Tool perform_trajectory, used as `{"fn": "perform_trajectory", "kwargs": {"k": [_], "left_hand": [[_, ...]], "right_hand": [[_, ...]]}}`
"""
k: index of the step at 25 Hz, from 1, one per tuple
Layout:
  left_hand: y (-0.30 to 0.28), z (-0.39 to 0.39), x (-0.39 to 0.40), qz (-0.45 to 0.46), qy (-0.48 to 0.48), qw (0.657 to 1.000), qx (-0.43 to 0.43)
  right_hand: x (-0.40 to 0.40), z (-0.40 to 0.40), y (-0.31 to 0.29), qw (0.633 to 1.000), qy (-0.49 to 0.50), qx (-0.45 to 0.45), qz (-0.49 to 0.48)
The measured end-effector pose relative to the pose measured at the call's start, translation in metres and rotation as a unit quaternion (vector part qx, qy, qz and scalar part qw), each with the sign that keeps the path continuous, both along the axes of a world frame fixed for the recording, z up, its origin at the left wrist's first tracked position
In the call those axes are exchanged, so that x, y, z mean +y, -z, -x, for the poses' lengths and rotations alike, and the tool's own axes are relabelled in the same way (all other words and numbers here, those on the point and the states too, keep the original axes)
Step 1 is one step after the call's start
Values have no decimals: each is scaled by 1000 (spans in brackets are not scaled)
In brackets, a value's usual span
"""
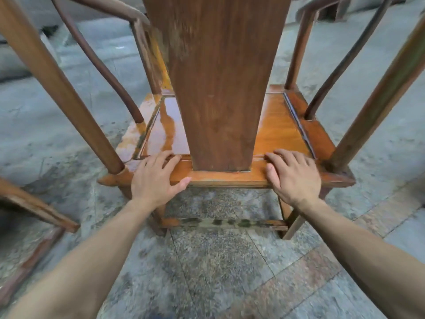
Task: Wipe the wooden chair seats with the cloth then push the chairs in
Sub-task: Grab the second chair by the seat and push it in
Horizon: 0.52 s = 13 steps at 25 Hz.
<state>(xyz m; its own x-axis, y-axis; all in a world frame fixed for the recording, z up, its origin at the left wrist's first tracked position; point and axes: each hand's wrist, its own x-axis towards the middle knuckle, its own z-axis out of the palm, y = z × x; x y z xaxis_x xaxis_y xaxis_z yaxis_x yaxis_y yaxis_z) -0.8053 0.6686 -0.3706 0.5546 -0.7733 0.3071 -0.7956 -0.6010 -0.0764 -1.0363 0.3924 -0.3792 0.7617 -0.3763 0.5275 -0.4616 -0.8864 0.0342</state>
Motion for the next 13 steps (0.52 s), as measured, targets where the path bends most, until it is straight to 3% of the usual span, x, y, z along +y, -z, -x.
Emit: {"fn": "perform_trajectory", "kwargs": {"k": [3,13], "left_hand": [[9,-2,1,49,2,999,-22],[13,-6,2,68,25,997,-40]], "right_hand": [[-1,-2,9,999,-12,-34,21],[-2,-2,10,999,-8,-11,32]]}}
